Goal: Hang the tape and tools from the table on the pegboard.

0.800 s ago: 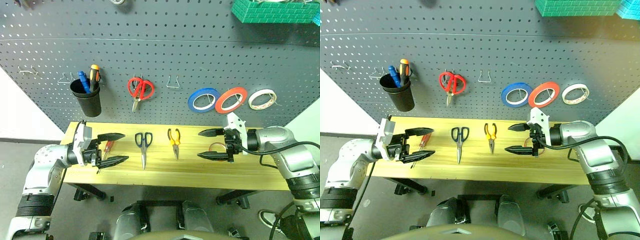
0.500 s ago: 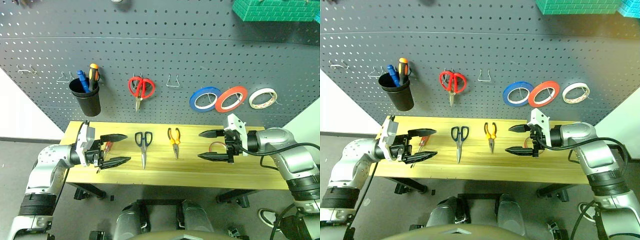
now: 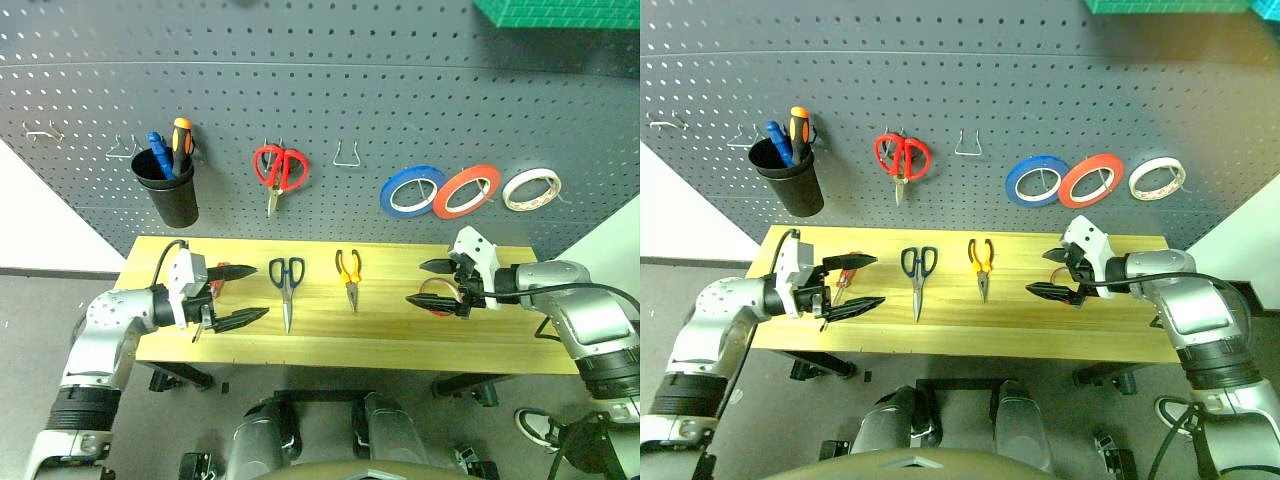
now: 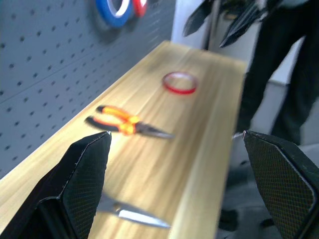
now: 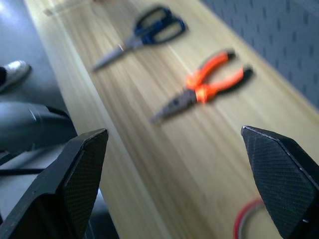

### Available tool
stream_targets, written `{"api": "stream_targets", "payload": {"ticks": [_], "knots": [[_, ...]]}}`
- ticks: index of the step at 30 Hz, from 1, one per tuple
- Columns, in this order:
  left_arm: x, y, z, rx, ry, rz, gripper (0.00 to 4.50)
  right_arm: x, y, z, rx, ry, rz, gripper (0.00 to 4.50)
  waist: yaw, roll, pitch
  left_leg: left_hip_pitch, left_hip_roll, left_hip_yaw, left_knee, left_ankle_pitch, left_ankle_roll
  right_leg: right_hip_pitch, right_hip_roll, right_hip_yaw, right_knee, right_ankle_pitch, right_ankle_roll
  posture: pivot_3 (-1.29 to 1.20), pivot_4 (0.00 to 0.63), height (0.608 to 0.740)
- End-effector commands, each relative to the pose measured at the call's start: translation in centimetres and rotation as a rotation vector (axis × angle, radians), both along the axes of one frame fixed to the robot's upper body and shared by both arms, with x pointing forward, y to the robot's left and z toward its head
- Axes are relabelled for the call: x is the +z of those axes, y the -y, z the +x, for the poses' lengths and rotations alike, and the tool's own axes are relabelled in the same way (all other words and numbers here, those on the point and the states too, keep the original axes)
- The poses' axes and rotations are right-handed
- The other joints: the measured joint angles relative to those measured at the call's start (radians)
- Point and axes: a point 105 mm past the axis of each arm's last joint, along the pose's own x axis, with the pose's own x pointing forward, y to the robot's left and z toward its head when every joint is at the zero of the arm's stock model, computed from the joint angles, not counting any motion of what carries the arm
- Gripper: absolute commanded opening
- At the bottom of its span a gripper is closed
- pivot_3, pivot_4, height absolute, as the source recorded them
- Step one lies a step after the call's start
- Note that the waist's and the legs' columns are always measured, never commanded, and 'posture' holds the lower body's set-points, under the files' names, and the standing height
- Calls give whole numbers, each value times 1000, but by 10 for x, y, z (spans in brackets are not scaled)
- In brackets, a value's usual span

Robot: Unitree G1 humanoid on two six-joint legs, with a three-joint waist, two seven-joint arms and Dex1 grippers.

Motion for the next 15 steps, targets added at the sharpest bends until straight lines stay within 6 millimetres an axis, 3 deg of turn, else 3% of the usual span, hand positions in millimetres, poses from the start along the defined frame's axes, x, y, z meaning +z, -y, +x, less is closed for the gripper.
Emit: {"api": "stream_targets", "payload": {"ticks": [1,5,8,15], "knots": [[7,14,1,6,21,36,4438,-8,13,5,-74,-15,-91,4500,-3,-3,29,0,0,0,1,0,0,-1,-1,0,2,0,0,-202,286,730],[-1,28,11,-13,-8,106,4438,-17,24,19,-160,-16,-160,4500,-9,-3,73,-1,0,2,2,0,0,-4,-3,0,6,0,0,-208,339,730],[4,39,15,-34,-21,104,4438,-19,29,25,-194,-19,-182,4500,-14,-2,102,-2,0,2,3,1,0,-7,-3,0,10,0,0,-211,355,730],[11,68,25,-58,-55,145,4438,-27,33,41,-252,-8,-223,4500,-34,-3,128,-8,0,4,3,4,1,-9,-2,1,12,0,1,-215,369,730]]}}
